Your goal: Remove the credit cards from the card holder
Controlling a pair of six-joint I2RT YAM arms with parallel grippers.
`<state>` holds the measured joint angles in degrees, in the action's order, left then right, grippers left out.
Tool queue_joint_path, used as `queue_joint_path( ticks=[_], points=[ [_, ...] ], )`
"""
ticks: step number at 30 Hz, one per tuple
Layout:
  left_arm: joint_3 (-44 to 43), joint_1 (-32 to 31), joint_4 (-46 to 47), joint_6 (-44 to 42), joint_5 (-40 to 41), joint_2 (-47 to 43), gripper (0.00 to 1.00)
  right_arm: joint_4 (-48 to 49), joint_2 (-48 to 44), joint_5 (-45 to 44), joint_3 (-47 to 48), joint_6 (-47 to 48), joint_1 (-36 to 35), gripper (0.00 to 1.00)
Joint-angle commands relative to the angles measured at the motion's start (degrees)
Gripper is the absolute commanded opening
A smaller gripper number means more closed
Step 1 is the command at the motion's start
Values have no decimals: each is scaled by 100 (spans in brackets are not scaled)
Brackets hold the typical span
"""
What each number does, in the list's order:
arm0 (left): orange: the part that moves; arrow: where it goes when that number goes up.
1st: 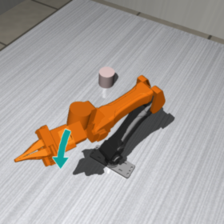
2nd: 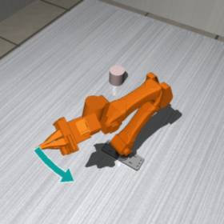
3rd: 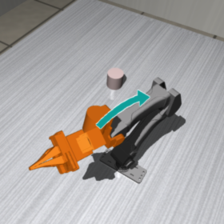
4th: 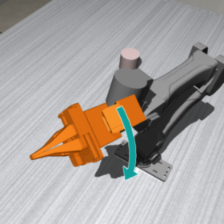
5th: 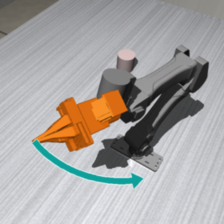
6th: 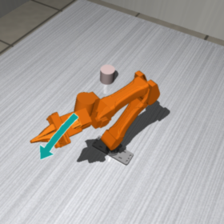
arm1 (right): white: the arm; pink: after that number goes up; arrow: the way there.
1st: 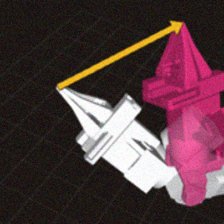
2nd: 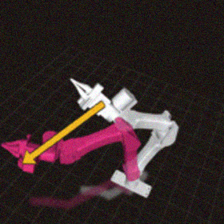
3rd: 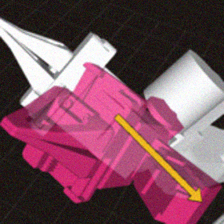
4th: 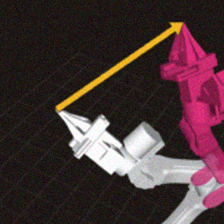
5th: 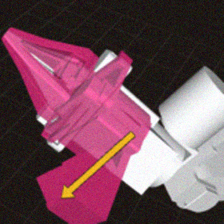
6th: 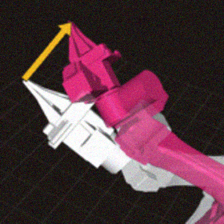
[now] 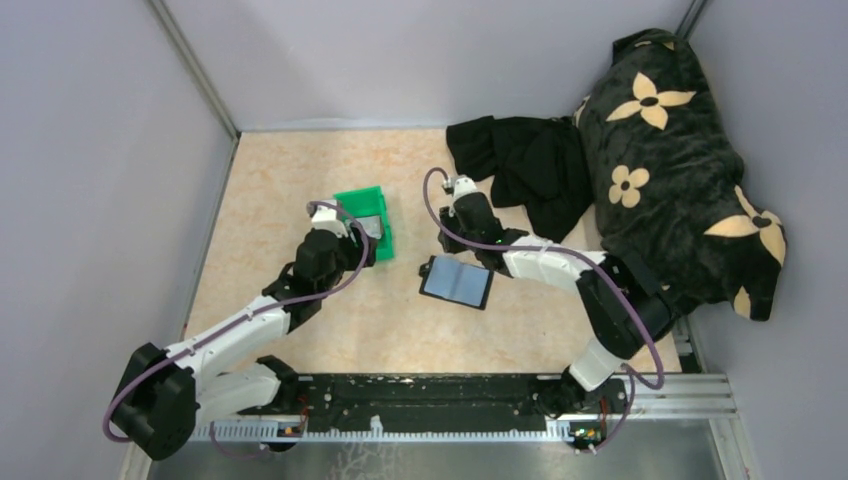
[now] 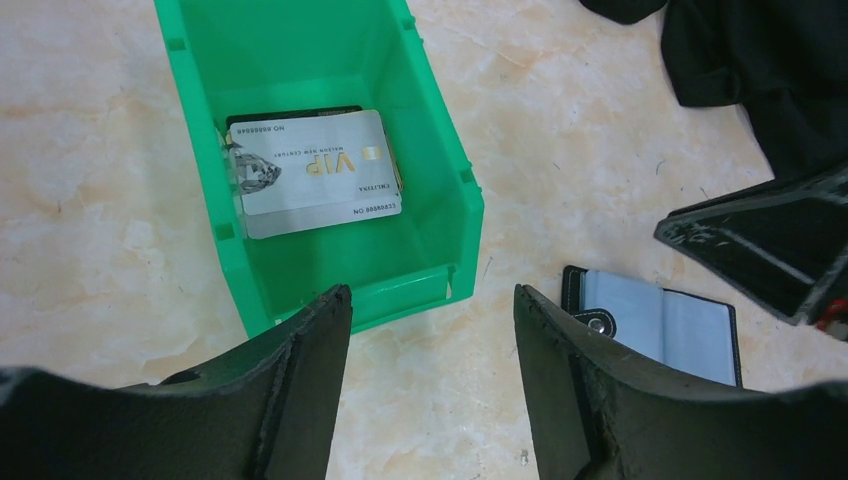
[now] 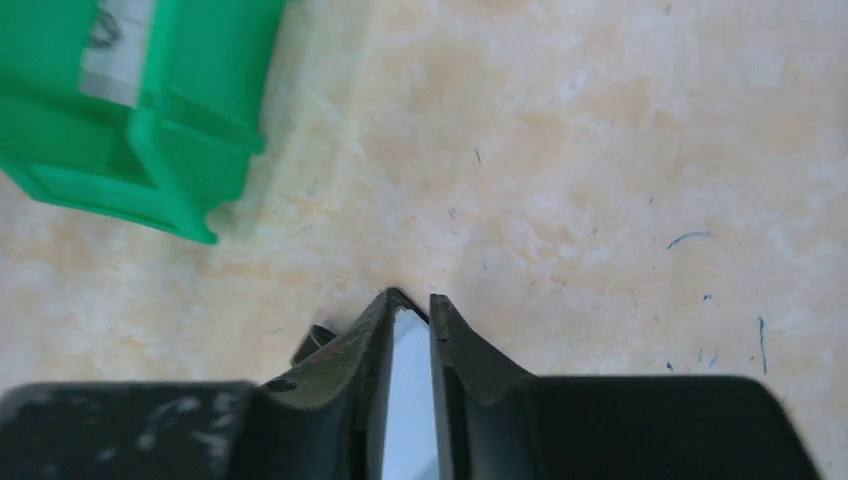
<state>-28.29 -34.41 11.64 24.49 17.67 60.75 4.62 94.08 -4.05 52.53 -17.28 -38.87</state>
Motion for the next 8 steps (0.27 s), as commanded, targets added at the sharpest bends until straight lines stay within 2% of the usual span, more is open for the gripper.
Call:
queue_joint_path(
  ticks=[1, 8],
  points=[
    [-26, -39, 158, 98, -111, -88, 67, 536, -800, 0, -153, -81, -20, 26],
    [-52, -39, 239, 207, -137, 70, 65, 344, -1200, -415, -474, 6, -8, 53]
  ],
)
